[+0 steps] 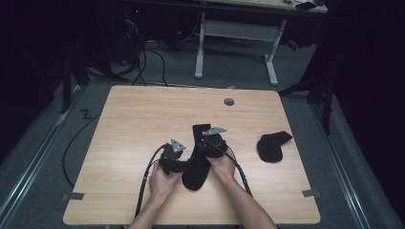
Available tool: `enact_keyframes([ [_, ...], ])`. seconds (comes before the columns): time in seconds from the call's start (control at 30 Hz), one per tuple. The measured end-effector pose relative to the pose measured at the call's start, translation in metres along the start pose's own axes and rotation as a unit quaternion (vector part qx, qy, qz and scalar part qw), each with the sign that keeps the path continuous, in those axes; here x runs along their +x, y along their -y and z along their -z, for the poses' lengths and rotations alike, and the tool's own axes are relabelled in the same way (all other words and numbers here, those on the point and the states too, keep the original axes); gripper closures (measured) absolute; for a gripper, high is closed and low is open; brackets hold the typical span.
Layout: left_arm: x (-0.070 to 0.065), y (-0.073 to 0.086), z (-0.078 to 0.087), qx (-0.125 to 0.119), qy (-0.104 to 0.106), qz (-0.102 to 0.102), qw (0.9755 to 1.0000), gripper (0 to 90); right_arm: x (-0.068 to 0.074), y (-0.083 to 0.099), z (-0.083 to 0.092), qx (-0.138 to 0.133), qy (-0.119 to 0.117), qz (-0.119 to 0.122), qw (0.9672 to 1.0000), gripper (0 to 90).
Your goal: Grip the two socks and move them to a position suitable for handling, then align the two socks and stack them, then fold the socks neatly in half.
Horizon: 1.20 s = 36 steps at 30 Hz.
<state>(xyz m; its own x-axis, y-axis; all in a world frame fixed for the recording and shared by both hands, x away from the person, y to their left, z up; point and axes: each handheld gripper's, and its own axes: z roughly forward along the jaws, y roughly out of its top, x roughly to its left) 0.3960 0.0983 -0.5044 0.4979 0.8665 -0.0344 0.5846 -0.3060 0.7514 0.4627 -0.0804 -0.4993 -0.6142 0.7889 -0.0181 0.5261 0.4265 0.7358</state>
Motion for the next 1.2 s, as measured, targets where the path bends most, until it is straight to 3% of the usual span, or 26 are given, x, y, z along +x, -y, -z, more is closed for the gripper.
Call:
enact_keyframes([
  [0.27,0.019,0.008,0.02,-0.021,-0.006,0.016,0.9996,35.6,-0.013,0.007,0.037,-0.045,-0.021,-0.014,0.9987,53.9],
  [0.47,0.038,0.014,0.03,-0.015,-0.025,0.031,0.9991,35.6,-0.031,0.018,0.065,-0.063,-0.014,-0.018,0.9978,55.3],
  [0.57,0.053,0.02,0.037,-0.006,-0.042,0.039,0.9984,35.6,-0.047,0.03,0.085,-0.069,0.0,-0.03,0.9971,59.1],
  [0.8,0.076,0.029,0.044,-0.004,-0.073,0.051,0.9961,36.1,-0.074,0.051,0.11,-0.065,0.034,-0.046,0.9963,61.4],
  [0.83,0.084,0.032,0.045,-0.004,-0.08,0.057,0.9951,36.2,-0.083,0.057,0.117,-0.068,0.047,-0.065,0.9945,61.4],
  [0.9,0.091,0.035,0.045,-0.001,-0.088,0.06,0.9943,36.3,-0.089,0.06,0.122,-0.071,0.057,-0.078,0.9928,61.3],
  [1.1,0.103,0.039,0.048,0.001,-0.094,0.052,0.9942,35.9,-0.106,0.071,0.136,-0.078,0.087,-0.095,0.9886,61.3],
  [1.2,0.104,0.043,0.048,-0.013,-0.095,0.052,0.9941,35.1,-0.118,0.078,0.146,-0.083,0.105,-0.112,0.9847,61.6],
])
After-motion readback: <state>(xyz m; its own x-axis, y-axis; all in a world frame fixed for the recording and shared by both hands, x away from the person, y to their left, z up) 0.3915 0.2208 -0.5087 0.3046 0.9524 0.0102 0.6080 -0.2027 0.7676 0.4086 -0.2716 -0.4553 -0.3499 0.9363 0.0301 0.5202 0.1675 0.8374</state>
